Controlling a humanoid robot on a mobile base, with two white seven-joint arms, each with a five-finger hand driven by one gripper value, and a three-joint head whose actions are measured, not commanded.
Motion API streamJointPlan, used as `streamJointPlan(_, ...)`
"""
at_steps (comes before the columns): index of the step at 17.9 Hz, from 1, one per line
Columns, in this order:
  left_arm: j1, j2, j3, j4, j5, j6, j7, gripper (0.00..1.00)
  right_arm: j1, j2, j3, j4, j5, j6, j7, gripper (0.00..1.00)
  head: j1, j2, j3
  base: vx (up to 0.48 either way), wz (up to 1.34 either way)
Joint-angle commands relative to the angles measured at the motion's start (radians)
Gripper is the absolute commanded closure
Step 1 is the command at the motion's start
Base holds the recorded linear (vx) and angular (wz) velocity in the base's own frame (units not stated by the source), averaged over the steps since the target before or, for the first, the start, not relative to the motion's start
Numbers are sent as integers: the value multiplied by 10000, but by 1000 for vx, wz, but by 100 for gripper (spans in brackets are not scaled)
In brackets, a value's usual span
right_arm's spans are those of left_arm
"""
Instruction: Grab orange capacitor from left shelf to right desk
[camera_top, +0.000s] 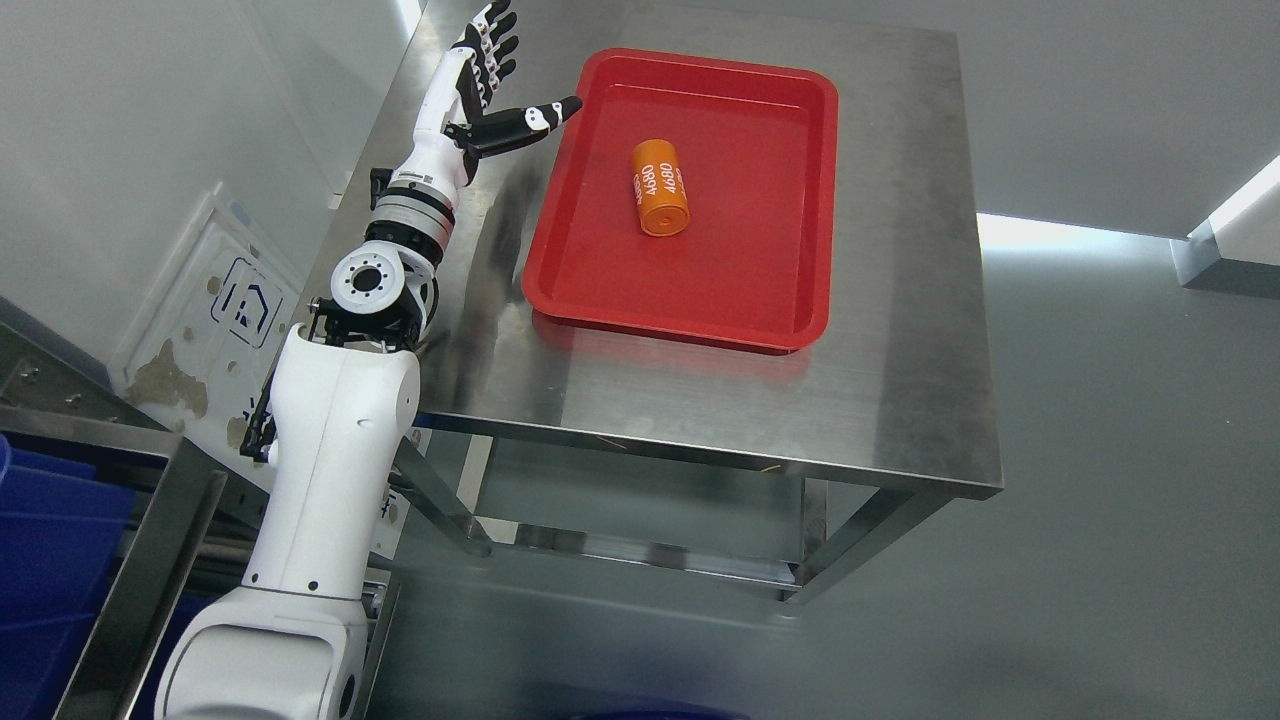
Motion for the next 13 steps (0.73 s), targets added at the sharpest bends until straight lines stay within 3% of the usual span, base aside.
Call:
streamJointPlan(1, 275, 175, 346, -813, -24, 9, -8, 0, 200, -175, -123, -175, 31, -34, 4, 0, 0, 0, 0, 0, 0)
streamJointPlan(13, 398, 276, 331, -890, -24, 24, -23, 0, 200, -175, -123, -175, 31, -34, 4, 0, 0, 0, 0, 0, 0)
